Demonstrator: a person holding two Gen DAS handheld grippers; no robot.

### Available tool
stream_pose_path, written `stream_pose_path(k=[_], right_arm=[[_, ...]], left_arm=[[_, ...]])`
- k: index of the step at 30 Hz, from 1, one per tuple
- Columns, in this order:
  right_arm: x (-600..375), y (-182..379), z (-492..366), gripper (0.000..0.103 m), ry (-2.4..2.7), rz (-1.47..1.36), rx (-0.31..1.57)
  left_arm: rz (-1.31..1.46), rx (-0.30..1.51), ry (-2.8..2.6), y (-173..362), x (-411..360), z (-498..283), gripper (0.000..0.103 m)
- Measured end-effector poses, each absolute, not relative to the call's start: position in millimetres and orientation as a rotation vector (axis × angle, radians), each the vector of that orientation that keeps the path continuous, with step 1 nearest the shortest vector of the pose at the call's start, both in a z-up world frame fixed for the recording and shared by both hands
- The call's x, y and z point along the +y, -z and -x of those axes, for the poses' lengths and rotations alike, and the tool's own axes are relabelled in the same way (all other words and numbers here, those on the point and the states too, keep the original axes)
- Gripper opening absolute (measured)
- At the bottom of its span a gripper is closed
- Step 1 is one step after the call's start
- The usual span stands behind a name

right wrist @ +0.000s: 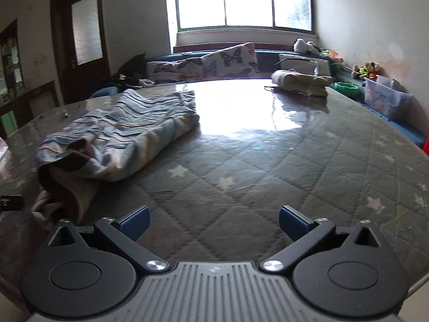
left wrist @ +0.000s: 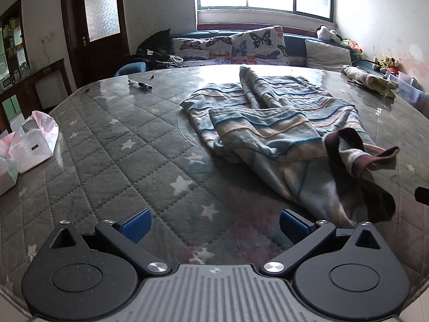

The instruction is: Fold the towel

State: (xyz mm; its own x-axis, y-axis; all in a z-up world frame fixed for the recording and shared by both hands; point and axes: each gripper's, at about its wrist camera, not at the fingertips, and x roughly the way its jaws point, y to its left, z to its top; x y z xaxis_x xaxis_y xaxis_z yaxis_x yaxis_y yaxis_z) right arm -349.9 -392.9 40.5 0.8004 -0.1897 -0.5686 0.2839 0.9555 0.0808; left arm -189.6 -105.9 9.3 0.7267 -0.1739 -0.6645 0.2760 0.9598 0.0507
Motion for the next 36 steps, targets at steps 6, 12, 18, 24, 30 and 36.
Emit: stream_pose_path(k=[6,12,18,24,30,36], right_arm=[[-381,-47,353,0.103,0.202,-0.16,0.597],[-378,-42,356,0.103,0.154,-0.133,0.604],[-375,-38,357,0.102,0.129,-0.125,0.609],[-374,-34,353,0.1,0.11,-0.132,0.621],[-371,-30,348,0.1,0.093,-0.121,0.631],[-371,-29,345,0.099,0.085,-0.113,0.635]], left_arm=[[-0.169,0.721,0.247,-9,-112,198,0.103],[-0.184,0.729,0.242,-7,-116,205,0.103],[-0.19,0.742,0.246,-7,-120,207,0.103],[-0.198,0.748,0.255,-7,-124,207,0.103],[-0.202,0.757,0.257,-6,-126,204,0.103],[-0.209,0.763,0.258,-6,-127,202,0.103]])
